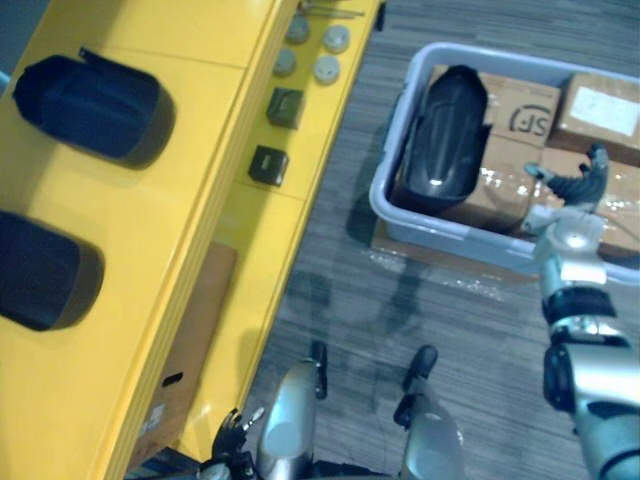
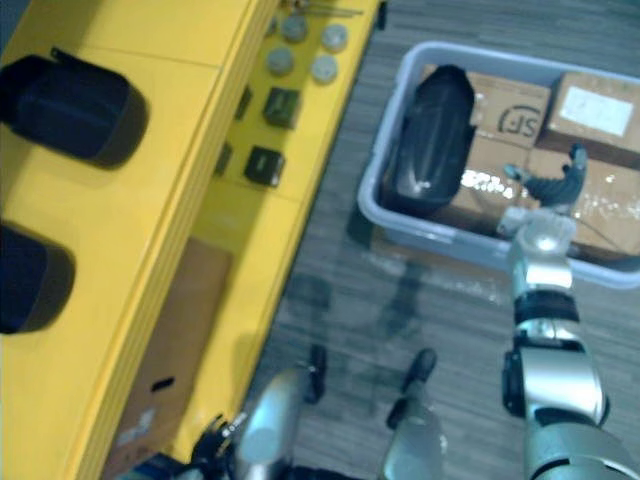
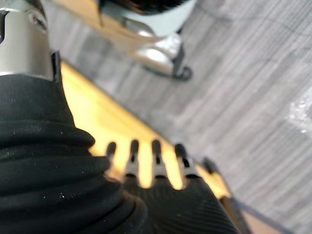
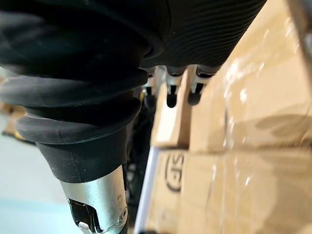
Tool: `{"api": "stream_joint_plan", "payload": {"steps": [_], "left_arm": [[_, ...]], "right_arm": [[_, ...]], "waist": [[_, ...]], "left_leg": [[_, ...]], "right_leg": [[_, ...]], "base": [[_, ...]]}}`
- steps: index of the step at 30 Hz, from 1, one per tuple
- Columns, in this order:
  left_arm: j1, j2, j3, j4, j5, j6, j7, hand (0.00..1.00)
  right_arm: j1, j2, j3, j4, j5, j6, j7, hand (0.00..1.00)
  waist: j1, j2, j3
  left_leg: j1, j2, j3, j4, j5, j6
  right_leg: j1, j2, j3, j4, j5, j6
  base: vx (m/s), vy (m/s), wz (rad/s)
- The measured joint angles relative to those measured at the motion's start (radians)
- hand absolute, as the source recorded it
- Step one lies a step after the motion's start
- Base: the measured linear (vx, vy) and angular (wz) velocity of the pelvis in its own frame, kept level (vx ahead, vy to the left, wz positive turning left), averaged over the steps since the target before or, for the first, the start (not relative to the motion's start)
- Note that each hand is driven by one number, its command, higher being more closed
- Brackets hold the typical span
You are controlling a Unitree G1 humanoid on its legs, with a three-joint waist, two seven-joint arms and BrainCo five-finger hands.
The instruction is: Walk over and take plastic housings, then place them on the shelf
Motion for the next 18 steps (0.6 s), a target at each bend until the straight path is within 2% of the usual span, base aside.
{"api": "stream_joint_plan", "payload": {"steps": [2,6,10,14,17,18], "left_arm": [[0.0,0.001,-0.033,0.011,-0.062,0.016,-0.021,0.0],[0.0,0.0,-0.067,0.038,-0.067,0.018,-0.038,0.0],[-0.001,0.0,-0.086,0.042,-0.07,0.017,-0.044,0.0],[-0.001,0.003,-0.118,0.049,-0.079,0.021,-0.049,0.0],[-0.003,0.0,-0.156,0.06,-0.08,0.02,-0.051,0.0],[-0.004,-0.002,-0.163,0.065,-0.081,0.02,-0.053,0.0]], "right_arm": [[-0.055,-0.044,0.03,0.042,-0.002,0.011,0.003,0.0],[-0.089,-0.07,0.031,0.091,-0.001,0.042,-0.005,0.0],[-0.12,-0.086,0.031,0.136,0.0,0.11,-0.006,0.0],[-0.142,-0.119,0.03,0.179,-0.007,0.198,-0.026,0.0],[-0.142,-0.138,0.029,0.225,-0.009,0.253,-0.023,0.0],[-0.142,-0.142,0.03,0.228,-0.01,0.259,-0.022,0.0]], "waist": [[0.006,0.021,0.016],[0.031,0.032,0.021],[0.047,0.034,0.02],[0.058,0.043,0.014],[0.078,0.067,-0.002],[0.082,0.073,-0.006]], "left_leg": [[-0.021,-0.008,-0.014,0.017,-0.001,0.002],[-0.055,-0.008,-0.022,0.046,-0.003,0.006],[-0.073,-0.01,-0.03,0.064,-0.003,0.007],[-0.11,-0.021,-0.045,0.081,-0.001,0.009],[-0.134,-0.028,-0.05,0.094,-0.001,0.01],[-0.14,-0.03,-0.051,0.097,-0.001,0.01]], "right_leg": [[-0.02,-0.017,-0.011,0.037,-0.013,0.006],[-0.052,-0.026,-0.014,0.075,-0.022,0.003],[-0.075,-0.036,-0.017,0.115,-0.038,0.003],[-0.115,-0.056,-0.023,0.17,-0.059,0.002],[-0.143,-0.071,-0.027,0.207,-0.075,0.001],[-0.15,-0.075,-0.028,0.215,-0.077,0.002]], "base": [[-0.1,0.065,0.18],[-0.1,0.061,0.05],[-0.07,0.057,0.06],[-0.06,0.049,0.12],[-0.05,0.043,0.09],[-0.05,0.04,0.08]]}}
